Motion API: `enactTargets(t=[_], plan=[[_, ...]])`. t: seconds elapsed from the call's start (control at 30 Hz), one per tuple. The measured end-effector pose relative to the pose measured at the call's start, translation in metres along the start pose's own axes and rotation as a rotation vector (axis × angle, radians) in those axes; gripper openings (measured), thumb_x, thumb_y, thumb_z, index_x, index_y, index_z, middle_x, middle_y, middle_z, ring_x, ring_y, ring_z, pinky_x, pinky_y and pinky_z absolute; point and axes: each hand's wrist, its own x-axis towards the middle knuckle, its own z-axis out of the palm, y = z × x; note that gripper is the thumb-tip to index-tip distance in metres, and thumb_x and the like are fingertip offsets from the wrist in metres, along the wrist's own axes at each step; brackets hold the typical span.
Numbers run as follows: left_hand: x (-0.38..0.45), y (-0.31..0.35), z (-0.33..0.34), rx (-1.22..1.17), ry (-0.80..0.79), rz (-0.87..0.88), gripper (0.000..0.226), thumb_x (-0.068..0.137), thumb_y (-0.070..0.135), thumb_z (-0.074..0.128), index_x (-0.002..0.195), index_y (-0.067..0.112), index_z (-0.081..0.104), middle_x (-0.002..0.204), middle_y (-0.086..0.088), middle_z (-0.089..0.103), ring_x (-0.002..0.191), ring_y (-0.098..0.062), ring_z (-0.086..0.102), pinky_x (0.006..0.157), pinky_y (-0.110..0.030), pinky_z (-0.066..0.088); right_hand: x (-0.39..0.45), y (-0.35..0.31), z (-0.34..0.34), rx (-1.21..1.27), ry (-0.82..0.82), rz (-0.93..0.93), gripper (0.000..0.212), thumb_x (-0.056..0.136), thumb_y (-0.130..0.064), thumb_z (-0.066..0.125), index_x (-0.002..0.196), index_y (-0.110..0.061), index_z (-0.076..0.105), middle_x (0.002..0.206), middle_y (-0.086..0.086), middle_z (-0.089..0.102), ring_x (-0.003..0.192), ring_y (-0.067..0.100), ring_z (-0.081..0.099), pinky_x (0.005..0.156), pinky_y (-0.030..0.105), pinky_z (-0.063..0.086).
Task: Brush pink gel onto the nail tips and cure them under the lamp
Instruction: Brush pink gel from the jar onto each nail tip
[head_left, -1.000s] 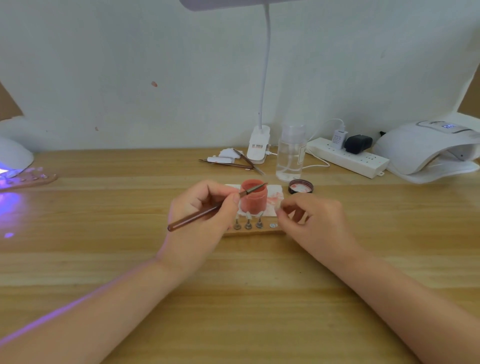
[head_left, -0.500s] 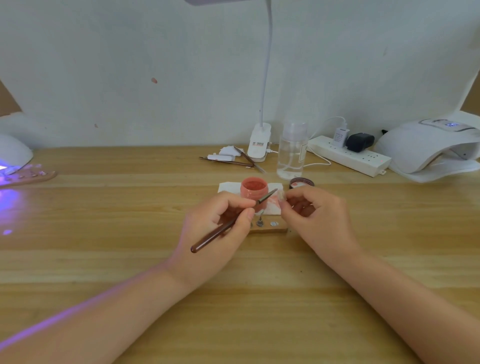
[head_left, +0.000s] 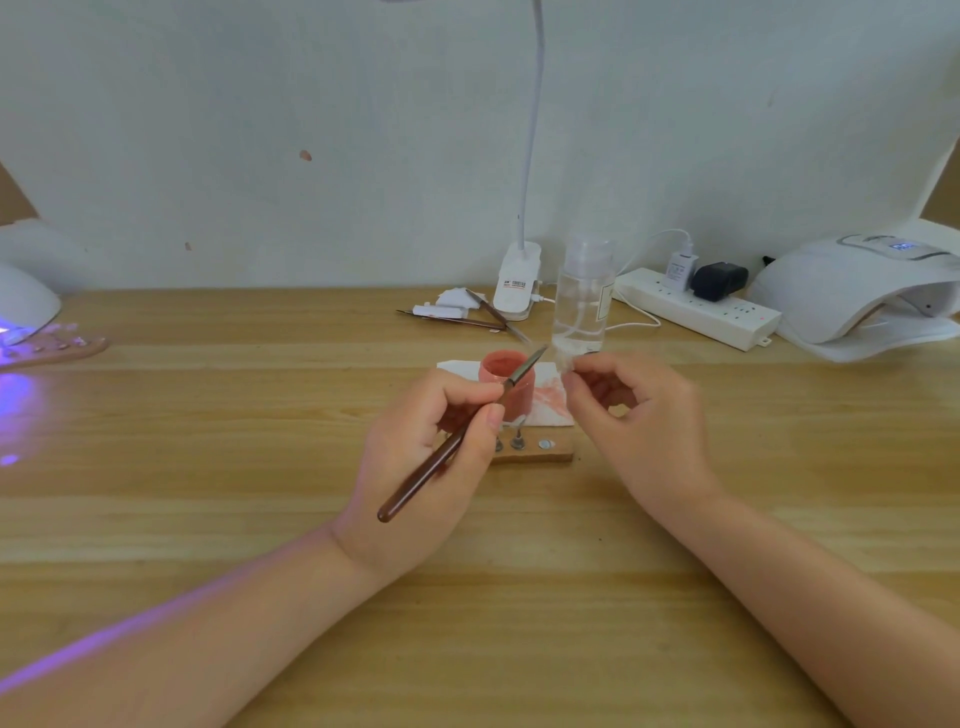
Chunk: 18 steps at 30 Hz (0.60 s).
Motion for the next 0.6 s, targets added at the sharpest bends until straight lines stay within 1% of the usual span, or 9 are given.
enactTargets(t=[0.07, 0.1, 0.17, 0.23, 0.4, 0.5, 0.6], plan=[[-0.0005, -0.0021, 0.0007, 0.019, -0.007, -0.024, 0.015, 0.087, 0.020, 0.061, 0.093, 0.034, 0.058, 0.080, 0.028, 0.063, 0.072, 0.010, 0.058, 0.067, -0.003, 0.039, -0.0030, 0.0022, 0.0017, -0.006, -0.026, 0.009, 0.018, 0.080, -0.003, 0.071, 0.086, -0.020, 0.071, 0.074, -0.004, 0.067, 0.066, 0.009, 0.059, 0.063, 0.022, 0.051], [-0.0008, -0.0031, 0.0013, 0.022, -0.009, -0.037, 0.017, 0.086, 0.017, 0.060, 0.093, 0.033, 0.058, 0.079, 0.028, 0.063, 0.070, 0.011, 0.058, 0.066, -0.003, 0.039, -0.0037, 0.0028, 0.0022, -0.002, -0.029, 0.007, 0.018, 0.080, -0.003, 0.071, 0.086, -0.020, 0.071, 0.074, -0.004, 0.067, 0.066, 0.009, 0.059, 0.062, 0.022, 0.051], [-0.0010, -0.0043, 0.0025, 0.022, -0.014, -0.059, 0.017, 0.085, 0.016, 0.059, 0.092, 0.031, 0.059, 0.077, 0.029, 0.063, 0.068, 0.011, 0.057, 0.065, -0.002, 0.038, -0.0043, 0.0028, 0.0027, -0.005, -0.029, -0.009, 0.024, 0.080, -0.003, 0.072, 0.086, -0.025, 0.069, 0.075, -0.007, 0.066, 0.067, 0.008, 0.059, 0.062, 0.019, 0.050], [-0.0012, -0.0042, 0.0034, 0.045, -0.028, -0.055, 0.019, 0.085, 0.016, 0.059, 0.093, 0.033, 0.059, 0.079, 0.030, 0.063, 0.071, 0.011, 0.058, 0.066, -0.002, 0.038, -0.0049, 0.0026, 0.0028, -0.021, -0.039, -0.028, 0.027, 0.080, -0.003, 0.072, 0.087, -0.028, 0.067, 0.075, -0.008, 0.065, 0.068, 0.007, 0.059, 0.062, 0.018, 0.050], [-0.0016, -0.0060, 0.0032, 0.062, -0.037, -0.047, 0.021, 0.085, 0.017, 0.060, 0.093, 0.036, 0.058, 0.079, 0.028, 0.064, 0.073, 0.009, 0.059, 0.068, -0.003, 0.039, -0.0050, 0.0033, 0.0025, -0.037, -0.051, -0.021, 0.027, 0.081, -0.006, 0.072, 0.087, -0.032, 0.065, 0.075, -0.010, 0.065, 0.069, 0.007, 0.059, 0.061, 0.022, 0.050], [-0.0014, -0.0068, 0.0027, 0.067, -0.045, -0.050, 0.020, 0.086, 0.018, 0.059, 0.094, 0.036, 0.058, 0.081, 0.031, 0.063, 0.074, 0.010, 0.058, 0.068, -0.003, 0.038, -0.0050, 0.0034, 0.0028, -0.037, -0.051, -0.015, 0.028, 0.080, -0.007, 0.073, 0.086, -0.033, 0.064, 0.076, -0.014, 0.064, 0.069, 0.005, 0.059, 0.061, 0.020, 0.049], [-0.0012, -0.0066, 0.0024, 0.068, -0.055, -0.036, 0.020, 0.086, 0.017, 0.059, 0.095, 0.036, 0.058, 0.080, 0.029, 0.063, 0.071, 0.007, 0.059, 0.066, -0.003, 0.039, -0.0054, 0.0035, 0.0023, -0.040, -0.061, -0.020, 0.027, 0.081, -0.008, 0.072, 0.087, -0.033, 0.064, 0.077, -0.014, 0.064, 0.070, 0.005, 0.059, 0.062, 0.019, 0.050]])
